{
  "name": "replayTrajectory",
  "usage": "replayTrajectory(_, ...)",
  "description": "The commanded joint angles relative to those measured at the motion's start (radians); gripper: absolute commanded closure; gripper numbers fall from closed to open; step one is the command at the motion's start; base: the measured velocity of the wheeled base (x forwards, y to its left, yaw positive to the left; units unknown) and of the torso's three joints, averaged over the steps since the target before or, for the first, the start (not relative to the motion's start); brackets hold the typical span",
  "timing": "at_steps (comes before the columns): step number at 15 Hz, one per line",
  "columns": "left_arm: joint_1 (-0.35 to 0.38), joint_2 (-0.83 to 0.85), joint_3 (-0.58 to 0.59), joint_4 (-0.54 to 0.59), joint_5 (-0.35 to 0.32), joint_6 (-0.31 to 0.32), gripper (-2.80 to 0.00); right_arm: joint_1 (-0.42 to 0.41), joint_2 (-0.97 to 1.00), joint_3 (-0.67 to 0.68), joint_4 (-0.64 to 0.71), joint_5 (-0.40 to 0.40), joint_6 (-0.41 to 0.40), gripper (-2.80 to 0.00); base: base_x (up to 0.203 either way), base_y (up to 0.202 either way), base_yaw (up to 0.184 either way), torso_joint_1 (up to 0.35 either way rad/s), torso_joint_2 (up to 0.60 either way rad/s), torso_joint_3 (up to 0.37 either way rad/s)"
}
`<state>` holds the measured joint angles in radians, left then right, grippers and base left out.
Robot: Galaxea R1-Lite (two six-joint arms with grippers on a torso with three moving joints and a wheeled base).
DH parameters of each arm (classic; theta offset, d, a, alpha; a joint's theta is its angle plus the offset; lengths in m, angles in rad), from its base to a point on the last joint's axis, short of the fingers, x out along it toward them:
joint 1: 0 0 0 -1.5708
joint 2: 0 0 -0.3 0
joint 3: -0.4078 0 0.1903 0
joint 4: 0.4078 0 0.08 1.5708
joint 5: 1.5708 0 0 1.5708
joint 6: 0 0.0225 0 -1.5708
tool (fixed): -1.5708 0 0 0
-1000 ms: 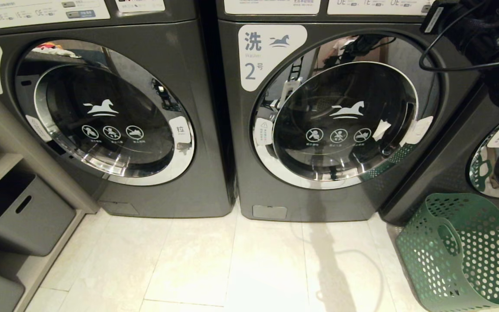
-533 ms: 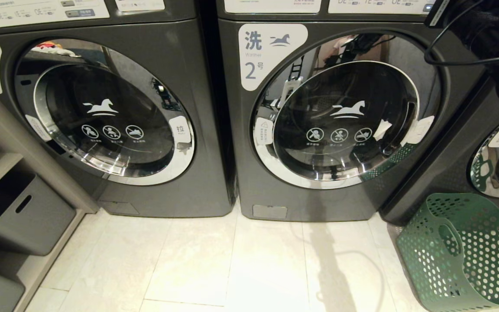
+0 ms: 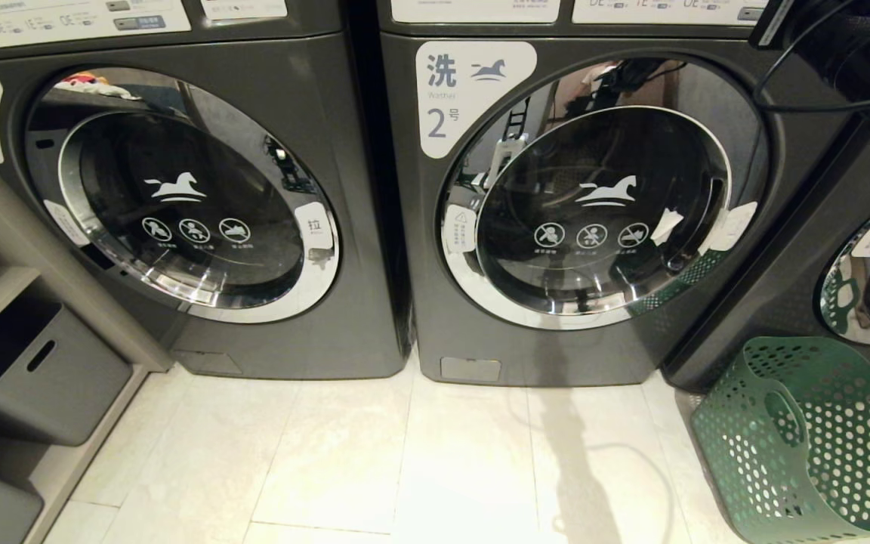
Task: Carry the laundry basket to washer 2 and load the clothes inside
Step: Press the washing machine switch
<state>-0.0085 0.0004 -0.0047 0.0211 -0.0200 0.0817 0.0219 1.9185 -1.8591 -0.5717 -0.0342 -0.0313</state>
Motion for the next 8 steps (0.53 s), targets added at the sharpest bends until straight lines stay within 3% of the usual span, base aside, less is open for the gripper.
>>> replayTrajectory(1, 0.001, 0.0, 0.0, 0.0, 0.0, 0.001, 0.0, 0.002, -0.083, 0.127, -0.003, 0.002, -0.001, 0.0, 0.0, 0.0, 0.0, 0.0, 0.0, 0.0)
replayTrajectory(3, 0.001, 0.0, 0.0, 0.0, 0.0, 0.0, 0.0, 0.002, -0.13, 0.218, -0.014, 0.003, 0.002, 0.0, 0.0, 0.0, 0.0, 0.0, 0.0, 0.0)
replayTrajectory(8, -0.001, 0.0, 0.0, 0.0, 0.0, 0.0, 0.0, 0.001, -0.11, 0.198, -0.027, 0.0, -0.001, 0.0, 0.0, 0.0, 0.0, 0.0, 0.0, 0.0)
